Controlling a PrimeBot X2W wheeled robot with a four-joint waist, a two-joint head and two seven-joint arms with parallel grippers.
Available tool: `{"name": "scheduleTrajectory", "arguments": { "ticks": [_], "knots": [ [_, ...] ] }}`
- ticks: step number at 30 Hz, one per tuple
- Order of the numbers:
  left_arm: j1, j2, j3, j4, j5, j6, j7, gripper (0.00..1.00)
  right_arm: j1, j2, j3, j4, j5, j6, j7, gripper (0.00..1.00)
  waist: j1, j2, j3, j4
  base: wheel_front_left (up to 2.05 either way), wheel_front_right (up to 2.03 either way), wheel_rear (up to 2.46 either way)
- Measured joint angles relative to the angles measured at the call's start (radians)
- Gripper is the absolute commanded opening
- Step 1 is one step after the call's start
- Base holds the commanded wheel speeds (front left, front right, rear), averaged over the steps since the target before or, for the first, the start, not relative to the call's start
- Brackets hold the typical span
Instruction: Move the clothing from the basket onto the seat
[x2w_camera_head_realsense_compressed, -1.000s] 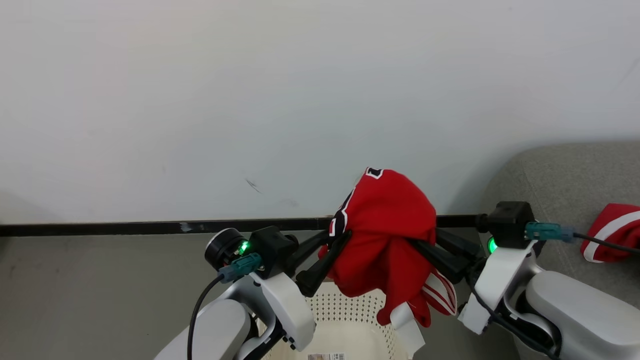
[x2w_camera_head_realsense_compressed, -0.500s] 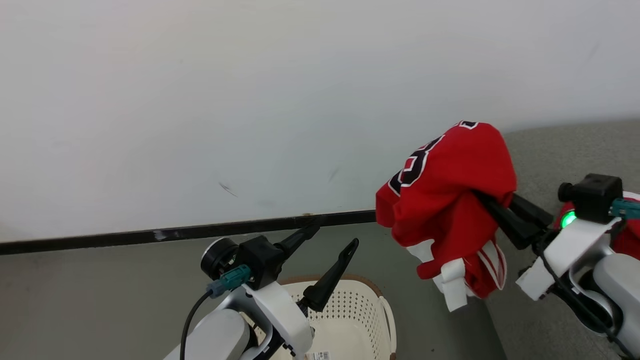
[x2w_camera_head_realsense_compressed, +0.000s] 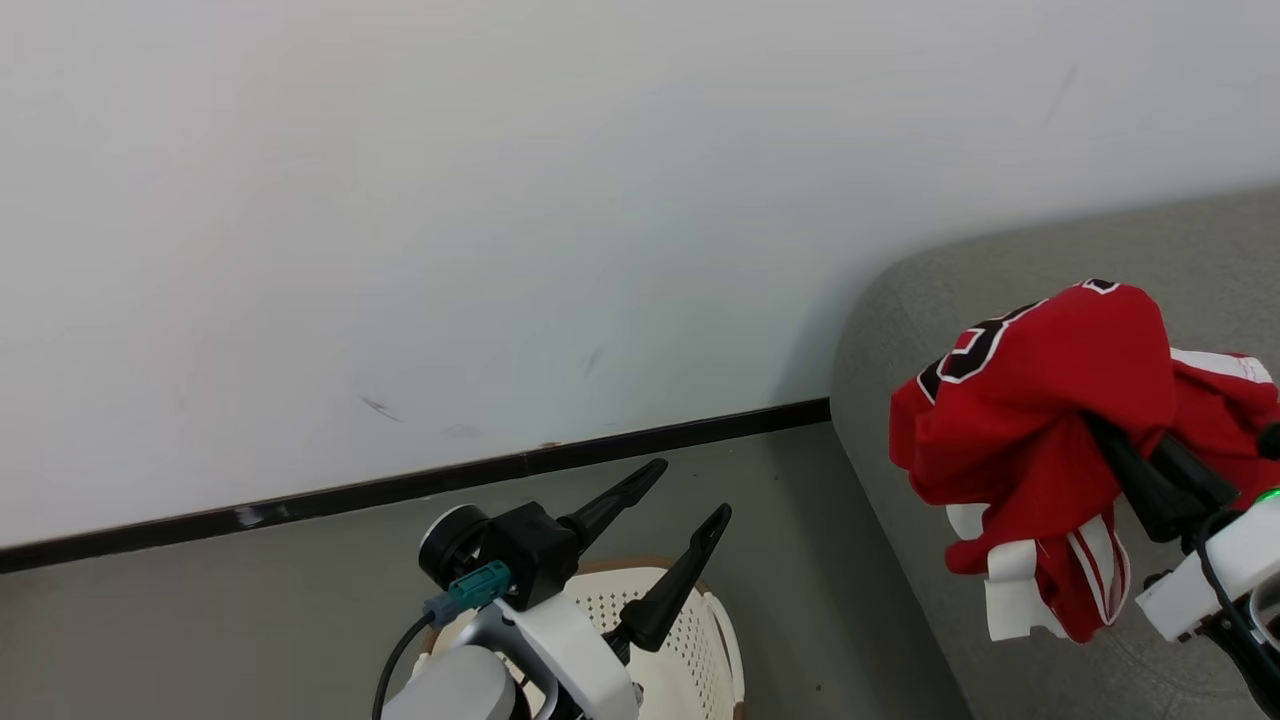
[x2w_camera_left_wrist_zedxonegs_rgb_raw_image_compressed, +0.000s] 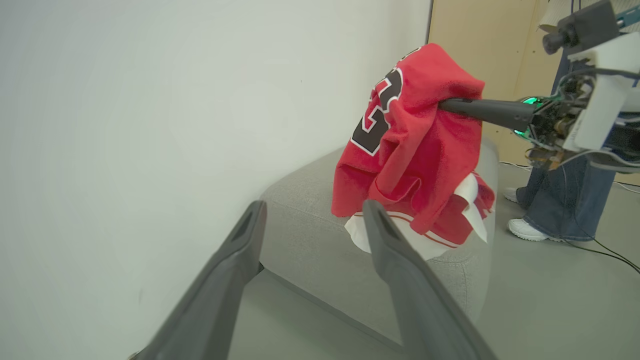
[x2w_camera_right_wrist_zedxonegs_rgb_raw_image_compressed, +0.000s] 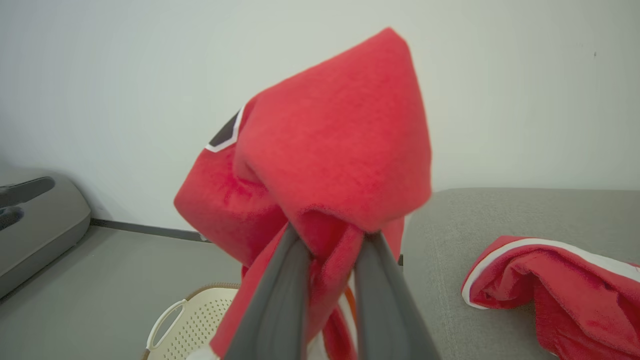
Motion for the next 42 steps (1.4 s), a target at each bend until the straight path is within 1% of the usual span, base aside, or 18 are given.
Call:
{"name": "scheduleTrajectory", "arguments": {
  "ticks": [6, 11, 16, 22, 27, 34, 36, 37, 42],
  "knots": [
    [0.005, -0.002, 0.001, 0.006, 0.000, 0.000, -0.012, 1.00, 0.092, 0.008, -0.081, -0.018, -0.027, 0.000, 0.000, 0.00, 0.0000, 0.0000, -0.001, -0.048, 0.00, 0.00, 0.00],
    [0.021, -0.002, 0.002, 0.012, 0.004, 0.001, -0.022, 1.00, 0.156, 0.024, -0.129, -0.039, -0.047, 0.000, 0.000, 0.00, 0.0000, 0.0000, 0.001, -0.086, 0.00, 0.00, 0.00],
    [0.021, -0.001, 0.006, 0.011, 0.016, 0.011, -0.026, 1.00, 0.182, 0.037, -0.163, -0.056, -0.061, 0.000, 0.000, 0.00, 0.0000, 0.0000, 0.009, -0.118, 0.00, 0.00, 0.00],
    [0.021, 0.010, 0.020, 0.006, 0.025, 0.030, -0.031, 1.00, 0.167, 0.054, -0.208, -0.039, -0.080, 0.000, 0.000, 0.00, 0.0000, 0.0000, 0.031, -0.142, 0.00, 0.00, 0.00],
    [0.021, 0.024, 0.026, -0.004, 0.039, 0.047, -0.031, 1.00, 0.051, 0.062, -0.262, -0.014, -0.079, 0.000, 0.001, 0.00, 0.0000, 0.0000, 0.056, -0.148, 0.00, 0.00, 0.00],
    [0.020, 0.042, 0.041, -0.035, 0.052, 0.067, -0.035, 1.00, -0.164, 0.058, -0.359, 0.038, -0.078, 0.000, 0.049, 0.00, 0.0000, 0.0000, 0.094, -0.143, 0.00, 0.00, 0.00],
    [0.020, 0.047, 0.044, -0.046, 0.055, 0.069, -0.035, 1.00, -0.219, 0.051, -0.389, 0.068, -0.083, 0.000, 0.066, 0.00, 0.0000, 0.0000, 0.106, -0.141, 0.00, 0.00, 0.00],
    [0.020, 0.047, 0.044, -0.046, 0.055, 0.069, -0.035, 1.00, -0.219, 0.051, -0.389, 0.068, -0.083, 0.000, 0.066, 0.00, 0.0000, 0.0000, 0.106, -0.141, 0.00, 0.00, 0.00],
    [0.015, 0.055, 0.045, -0.070, 0.063, 0.074, -0.033, 1.00, -0.359, 0.021, -0.479, 0.148, -0.113, 0.000, 0.102, 0.00, 0.0000, 0.0000, 0.141, -0.135, 0.00, 0.00, 0.00]
  ]
}}
